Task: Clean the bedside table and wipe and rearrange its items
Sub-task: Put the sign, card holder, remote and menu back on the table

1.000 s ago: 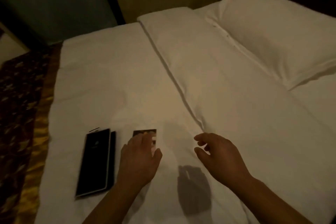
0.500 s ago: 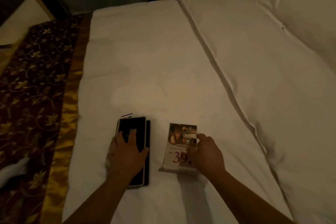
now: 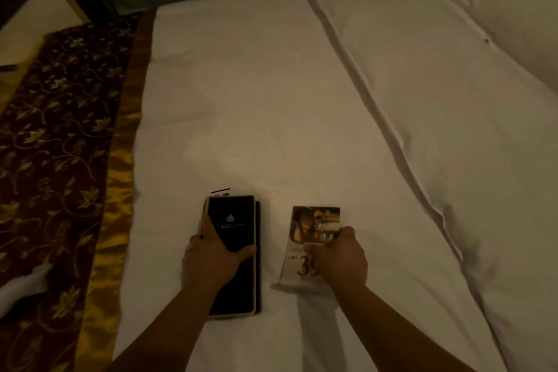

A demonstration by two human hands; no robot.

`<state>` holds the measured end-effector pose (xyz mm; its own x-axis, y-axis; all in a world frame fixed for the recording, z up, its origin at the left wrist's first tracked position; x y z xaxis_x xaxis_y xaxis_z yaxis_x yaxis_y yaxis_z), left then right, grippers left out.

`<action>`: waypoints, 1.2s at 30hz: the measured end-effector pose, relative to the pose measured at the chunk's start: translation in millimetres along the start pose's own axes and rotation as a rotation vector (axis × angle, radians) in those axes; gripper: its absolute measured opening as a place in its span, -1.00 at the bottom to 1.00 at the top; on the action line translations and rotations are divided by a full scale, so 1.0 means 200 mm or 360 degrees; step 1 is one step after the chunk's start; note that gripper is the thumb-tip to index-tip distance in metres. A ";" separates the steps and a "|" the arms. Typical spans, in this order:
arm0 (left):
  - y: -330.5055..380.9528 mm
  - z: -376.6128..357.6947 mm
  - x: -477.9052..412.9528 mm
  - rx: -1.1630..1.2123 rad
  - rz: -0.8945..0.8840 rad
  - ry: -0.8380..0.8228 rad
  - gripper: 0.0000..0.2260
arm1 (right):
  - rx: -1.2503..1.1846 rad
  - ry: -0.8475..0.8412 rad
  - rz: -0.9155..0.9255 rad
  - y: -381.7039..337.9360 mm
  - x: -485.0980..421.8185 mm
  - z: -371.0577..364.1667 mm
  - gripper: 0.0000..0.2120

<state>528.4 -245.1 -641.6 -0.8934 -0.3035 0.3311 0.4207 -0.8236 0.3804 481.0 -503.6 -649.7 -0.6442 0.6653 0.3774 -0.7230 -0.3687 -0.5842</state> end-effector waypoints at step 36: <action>1.64 -0.75 1.68 0.1327 -0.0177 -0.1143 -0.45 | -0.1093 0.0634 -0.0456 1.59 0.11 2.16 -0.85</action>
<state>341.8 -689.5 -535.6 -0.7473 0.3234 0.5805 0.5591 -0.1661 0.8123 128.0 -886.4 -517.1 -0.2296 0.8996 0.3715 -0.4497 0.2405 -0.8602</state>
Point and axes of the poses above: each hand's wrist, its own x-axis away from the middle knuckle, its own z-axis out of the back of the hand, y = z × x, the point moved 5 cm from there along -x, towards the middle knuckle, and after that the axes turned 11 degrees about y, right-handed, at the moved point
